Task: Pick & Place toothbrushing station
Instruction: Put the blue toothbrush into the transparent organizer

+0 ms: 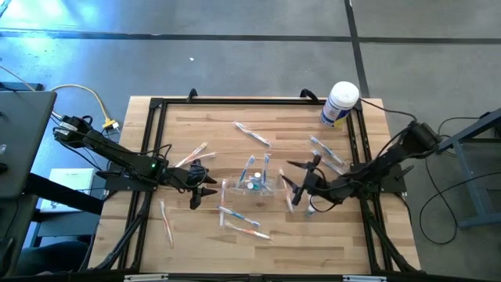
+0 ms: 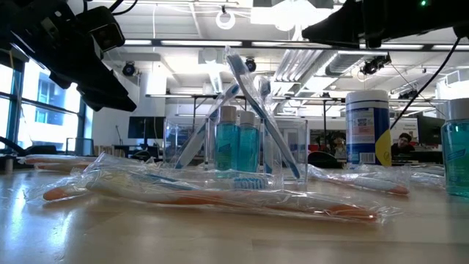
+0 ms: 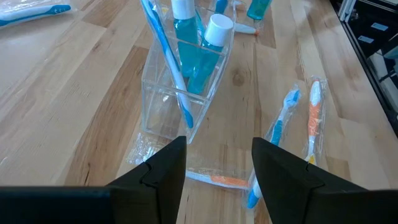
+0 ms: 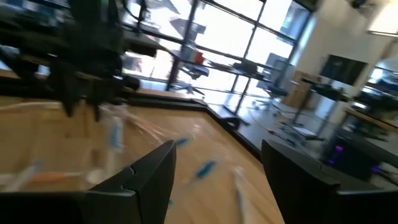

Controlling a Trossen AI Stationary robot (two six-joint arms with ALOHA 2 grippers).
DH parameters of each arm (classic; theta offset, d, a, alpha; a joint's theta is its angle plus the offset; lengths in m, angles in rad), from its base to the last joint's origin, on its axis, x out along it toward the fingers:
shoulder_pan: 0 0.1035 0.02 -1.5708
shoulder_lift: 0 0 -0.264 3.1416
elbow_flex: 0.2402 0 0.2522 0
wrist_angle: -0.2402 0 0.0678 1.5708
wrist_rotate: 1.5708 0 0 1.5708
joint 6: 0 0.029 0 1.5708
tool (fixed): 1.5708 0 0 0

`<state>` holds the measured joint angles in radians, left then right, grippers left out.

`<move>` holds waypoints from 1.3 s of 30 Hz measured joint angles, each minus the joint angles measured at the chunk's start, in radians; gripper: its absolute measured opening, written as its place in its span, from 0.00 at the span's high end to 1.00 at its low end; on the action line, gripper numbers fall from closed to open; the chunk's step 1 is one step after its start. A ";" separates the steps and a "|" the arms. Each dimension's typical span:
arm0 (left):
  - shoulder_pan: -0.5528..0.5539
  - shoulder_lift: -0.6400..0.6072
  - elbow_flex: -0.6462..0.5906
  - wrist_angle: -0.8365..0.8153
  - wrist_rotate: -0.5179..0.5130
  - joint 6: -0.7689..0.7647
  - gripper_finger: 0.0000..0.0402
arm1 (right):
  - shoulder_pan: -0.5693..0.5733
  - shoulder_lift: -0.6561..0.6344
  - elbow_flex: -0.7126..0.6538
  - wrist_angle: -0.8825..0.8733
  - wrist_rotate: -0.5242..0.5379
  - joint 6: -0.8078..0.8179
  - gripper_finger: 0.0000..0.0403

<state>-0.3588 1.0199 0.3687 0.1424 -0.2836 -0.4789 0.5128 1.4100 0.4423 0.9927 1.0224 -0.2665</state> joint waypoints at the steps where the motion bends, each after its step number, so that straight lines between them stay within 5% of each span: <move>1: 0.000 0.000 0.000 0.000 0.000 0.000 0.56 | 0.007 -0.011 0.000 -0.016 0.035 0.000 0.43; 10: 0.000 0.000 0.000 0.000 0.000 0.000 0.56 | 0.045 -0.127 0.000 -0.099 0.464 0.028 0.43; 16: 0.000 0.000 0.000 0.000 0.000 0.000 0.56 | 0.050 -0.165 0.000 -0.090 0.528 0.030 0.43; 19: 0.000 0.000 0.000 0.000 0.000 0.000 0.56 | 0.032 -0.165 0.000 -0.089 0.465 0.030 0.43; 24: 0.000 0.000 0.000 0.000 0.000 0.000 0.56 | -0.017 -0.180 0.000 -0.097 0.148 0.080 0.43; 27: 0.000 0.000 0.000 0.000 0.000 0.000 0.56 | -0.059 -0.207 0.000 -0.165 0.103 0.143 0.43; 30: 0.000 0.000 0.000 0.000 0.000 0.000 0.56 | -0.105 -0.254 0.000 -0.325 0.089 0.264 0.43; 39: 0.000 0.000 0.000 0.000 0.000 0.000 0.56 | -0.280 -0.326 0.000 -0.952 -0.219 0.853 0.50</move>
<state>-0.3585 1.0196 0.3687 0.1425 -0.2836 -0.4789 0.2327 1.0838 0.4427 0.0403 0.8039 0.5864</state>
